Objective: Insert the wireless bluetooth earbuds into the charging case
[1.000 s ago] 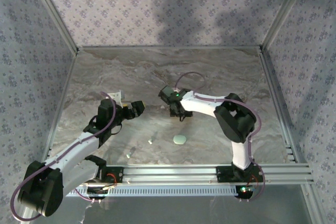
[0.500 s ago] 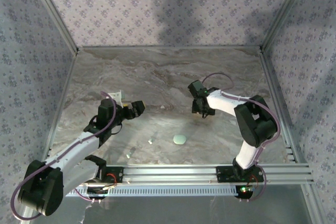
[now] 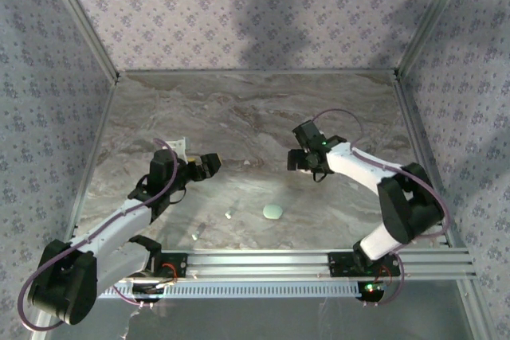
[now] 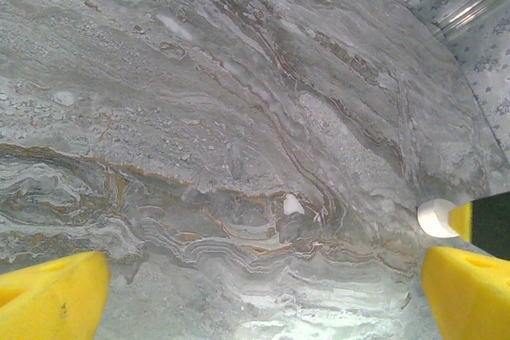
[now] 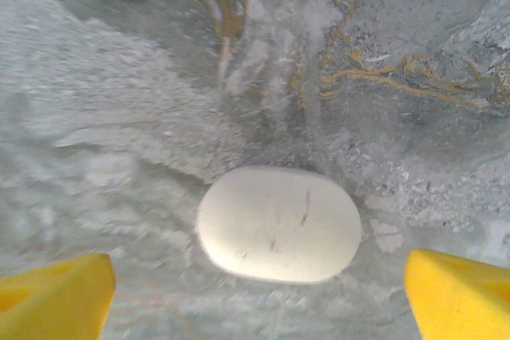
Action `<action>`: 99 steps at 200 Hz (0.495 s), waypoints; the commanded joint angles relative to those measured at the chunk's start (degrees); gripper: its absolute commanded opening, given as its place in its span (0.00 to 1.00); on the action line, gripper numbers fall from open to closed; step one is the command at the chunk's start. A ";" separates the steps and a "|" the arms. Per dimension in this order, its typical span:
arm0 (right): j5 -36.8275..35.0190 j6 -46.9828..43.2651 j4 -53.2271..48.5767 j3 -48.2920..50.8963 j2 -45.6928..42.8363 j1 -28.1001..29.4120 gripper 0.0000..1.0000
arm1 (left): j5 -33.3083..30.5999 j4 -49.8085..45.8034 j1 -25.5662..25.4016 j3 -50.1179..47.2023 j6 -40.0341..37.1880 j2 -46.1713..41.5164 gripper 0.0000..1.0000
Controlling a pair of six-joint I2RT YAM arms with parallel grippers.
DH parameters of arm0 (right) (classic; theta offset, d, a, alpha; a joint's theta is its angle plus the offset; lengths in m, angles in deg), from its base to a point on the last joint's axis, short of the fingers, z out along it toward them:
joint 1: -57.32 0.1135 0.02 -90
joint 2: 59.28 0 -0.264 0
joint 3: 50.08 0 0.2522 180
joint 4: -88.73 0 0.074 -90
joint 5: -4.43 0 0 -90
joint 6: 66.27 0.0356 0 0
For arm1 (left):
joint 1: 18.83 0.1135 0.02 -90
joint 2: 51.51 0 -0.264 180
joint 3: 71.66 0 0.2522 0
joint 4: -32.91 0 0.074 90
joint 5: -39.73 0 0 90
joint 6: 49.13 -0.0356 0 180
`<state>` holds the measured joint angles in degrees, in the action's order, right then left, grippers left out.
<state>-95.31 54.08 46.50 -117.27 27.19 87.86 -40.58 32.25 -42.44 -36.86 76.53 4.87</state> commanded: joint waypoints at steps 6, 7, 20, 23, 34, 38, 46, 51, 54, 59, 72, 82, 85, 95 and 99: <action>3.14 -4.56 -1.62 3.16 -6.52 3.07 1.00 | 0.94 1.93 0.33 -0.21 0.54 -0.04 1.00; 3.23 -4.67 -1.65 3.24 -6.64 3.18 1.00 | 0.94 1.97 0.33 -0.21 0.55 0.00 1.00; 4.72 -6.25 -1.60 4.75 -9.61 5.34 1.00 | 0.95 2.01 0.33 -0.17 0.55 0.05 1.00; 5.03 -6.53 -1.59 5.05 -10.17 5.83 1.00 | 0.89 2.04 0.33 -0.22 0.49 0.05 1.00; 5.83 -7.48 -1.90 6.14 -12.07 7.94 1.00 | 0.89 2.10 0.33 -0.29 0.55 0.21 1.00; 6.22 -7.77 -2.06 6.37 -12.67 8.74 1.00 | 0.86 2.15 0.33 -0.27 0.51 0.22 1.00; 6.84 -8.30 -2.59 6.87 -13.59 10.24 1.00 | 0.93 2.23 0.33 -0.27 0.55 0.39 1.00; 7.28 -8.71 -2.87 7.17 -14.02 11.33 1.00 | 0.94 2.28 0.33 -0.21 0.55 0.44 1.00; 7.66 -8.98 -2.99 7.33 -14.25 11.89 1.00 | 0.94 2.26 0.33 -0.23 0.54 0.48 1.00; 8.35 -9.43 -3.16 7.66 -14.67 12.80 1.00 | 0.95 2.33 0.33 -0.23 0.55 0.55 1.00; 9.71 -10.49 -3.35 8.49 -15.29 15.43 1.00 | 0.94 2.32 0.30 -0.21 0.55 0.75 1.00; 10.65 -11.00 -3.50 9.02 -15.44 17.33 0.99 | 0.94 2.45 0.30 -0.23 0.51 0.84 1.00; 10.84 -11.15 -3.56 9.04 -15.46 17.82 0.99 | 0.97 2.45 0.28 -0.21 0.55 0.91 1.00; 11.32 -11.36 -4.01 9.30 -15.13 19.39 0.99 | 0.95 2.54 0.33 -0.21 0.55 1.01 1.00; 11.40 -11.43 -4.21 9.35 -14.96 19.97 0.99 | 0.94 2.54 0.31 -0.21 0.55 1.10 1.00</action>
<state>-86.74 45.27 45.13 -109.08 12.59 104.71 -40.58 32.71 -42.44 -36.86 76.56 5.55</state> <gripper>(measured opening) 0.990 0.997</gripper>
